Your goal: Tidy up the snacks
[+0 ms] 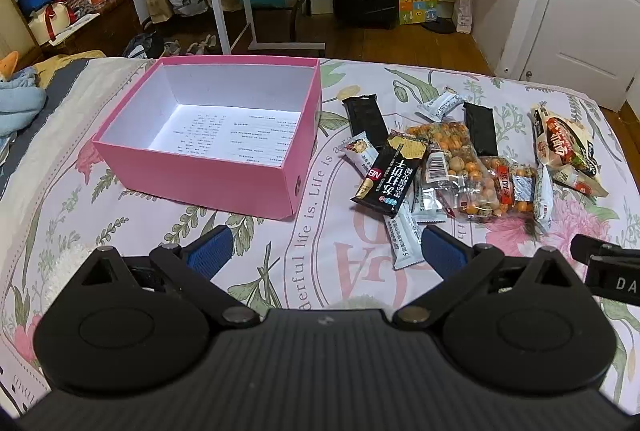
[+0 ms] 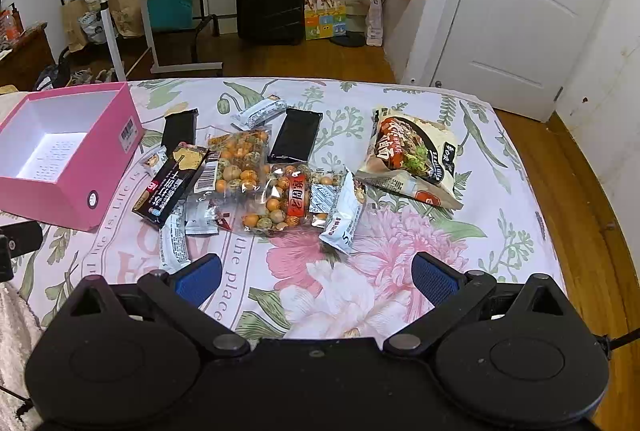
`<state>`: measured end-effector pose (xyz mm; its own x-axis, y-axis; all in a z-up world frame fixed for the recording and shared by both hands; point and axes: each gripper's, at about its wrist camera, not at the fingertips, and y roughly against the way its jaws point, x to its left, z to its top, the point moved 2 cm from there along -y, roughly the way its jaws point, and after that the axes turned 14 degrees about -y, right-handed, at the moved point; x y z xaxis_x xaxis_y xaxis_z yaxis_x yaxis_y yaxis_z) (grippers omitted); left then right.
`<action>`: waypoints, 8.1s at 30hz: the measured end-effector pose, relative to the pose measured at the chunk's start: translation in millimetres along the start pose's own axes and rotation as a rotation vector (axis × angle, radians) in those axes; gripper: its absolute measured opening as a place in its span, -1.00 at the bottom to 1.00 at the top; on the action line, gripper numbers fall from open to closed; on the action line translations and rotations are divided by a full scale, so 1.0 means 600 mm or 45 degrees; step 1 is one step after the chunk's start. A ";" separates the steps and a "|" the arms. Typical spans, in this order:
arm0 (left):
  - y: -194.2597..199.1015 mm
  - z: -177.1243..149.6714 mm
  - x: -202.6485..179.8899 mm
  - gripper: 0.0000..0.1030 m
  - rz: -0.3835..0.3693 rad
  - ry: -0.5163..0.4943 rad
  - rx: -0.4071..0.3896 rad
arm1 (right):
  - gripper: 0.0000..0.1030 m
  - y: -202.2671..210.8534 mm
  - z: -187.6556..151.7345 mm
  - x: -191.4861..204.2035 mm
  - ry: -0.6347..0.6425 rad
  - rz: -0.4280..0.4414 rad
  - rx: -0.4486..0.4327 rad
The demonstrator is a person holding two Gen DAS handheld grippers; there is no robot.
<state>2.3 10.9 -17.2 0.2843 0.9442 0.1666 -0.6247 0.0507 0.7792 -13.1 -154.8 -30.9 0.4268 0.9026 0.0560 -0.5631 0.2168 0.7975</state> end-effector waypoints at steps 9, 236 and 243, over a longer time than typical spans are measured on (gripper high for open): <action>0.009 0.000 0.003 0.95 -0.009 0.006 -0.018 | 0.99 0.017 0.002 -0.005 -0.011 0.001 -0.040; -0.288 0.086 0.374 0.22 -0.454 0.149 0.156 | -0.26 -0.197 0.101 0.462 0.411 0.789 0.501; -0.341 0.068 0.370 0.19 -0.463 0.154 0.236 | -0.39 -0.222 0.077 0.480 0.459 0.676 0.498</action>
<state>222.9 197.0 -114.7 0.3676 0.9077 -0.2024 -0.3553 0.3382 0.8714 217.5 59.3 -93.2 -0.1280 0.9296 0.3457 -0.3072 -0.3686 0.8774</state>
